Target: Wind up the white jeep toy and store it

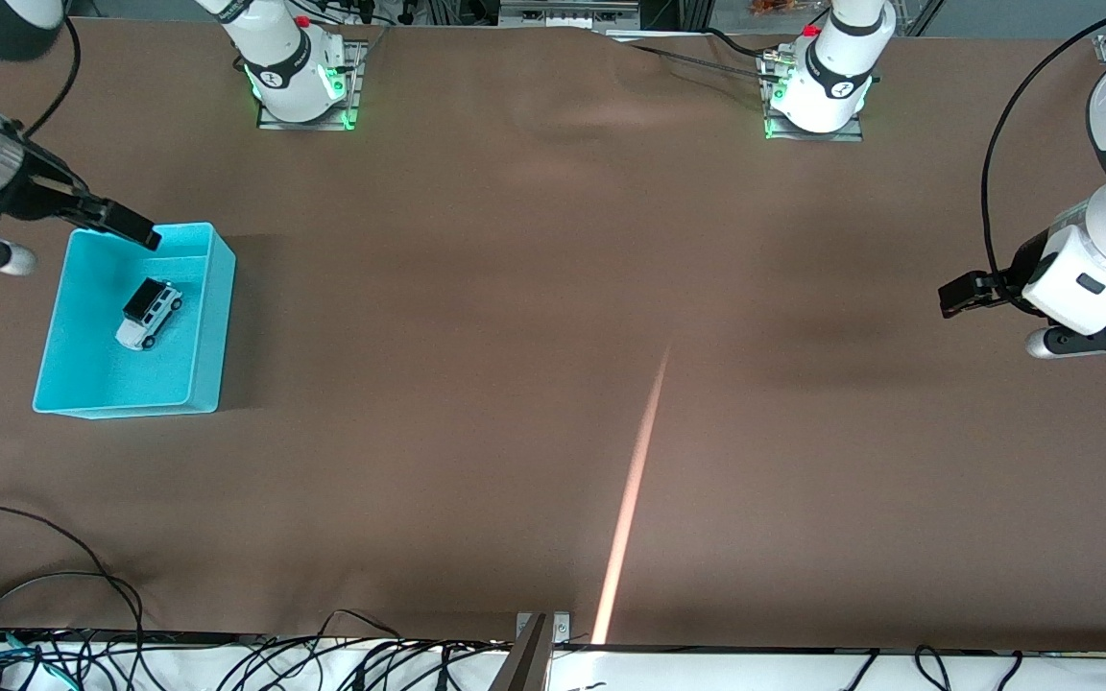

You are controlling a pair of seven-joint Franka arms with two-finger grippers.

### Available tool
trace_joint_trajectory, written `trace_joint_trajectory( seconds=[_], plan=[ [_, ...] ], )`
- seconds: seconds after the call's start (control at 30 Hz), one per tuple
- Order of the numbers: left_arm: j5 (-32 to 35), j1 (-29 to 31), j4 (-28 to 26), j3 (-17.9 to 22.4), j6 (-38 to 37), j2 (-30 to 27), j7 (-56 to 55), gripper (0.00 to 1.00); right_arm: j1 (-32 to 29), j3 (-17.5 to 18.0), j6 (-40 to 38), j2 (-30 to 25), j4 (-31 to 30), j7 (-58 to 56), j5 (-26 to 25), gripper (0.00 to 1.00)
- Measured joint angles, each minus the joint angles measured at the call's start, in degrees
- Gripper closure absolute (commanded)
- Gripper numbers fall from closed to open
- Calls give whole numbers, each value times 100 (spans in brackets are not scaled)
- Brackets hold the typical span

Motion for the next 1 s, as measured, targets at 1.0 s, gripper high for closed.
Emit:
trace_joint_trajectory(
  seconds=[1.0],
  plan=[
    [0,0,0,0,0,0,0,0,14,-5,-489,33,554,-1419,-311,0]
  ],
)
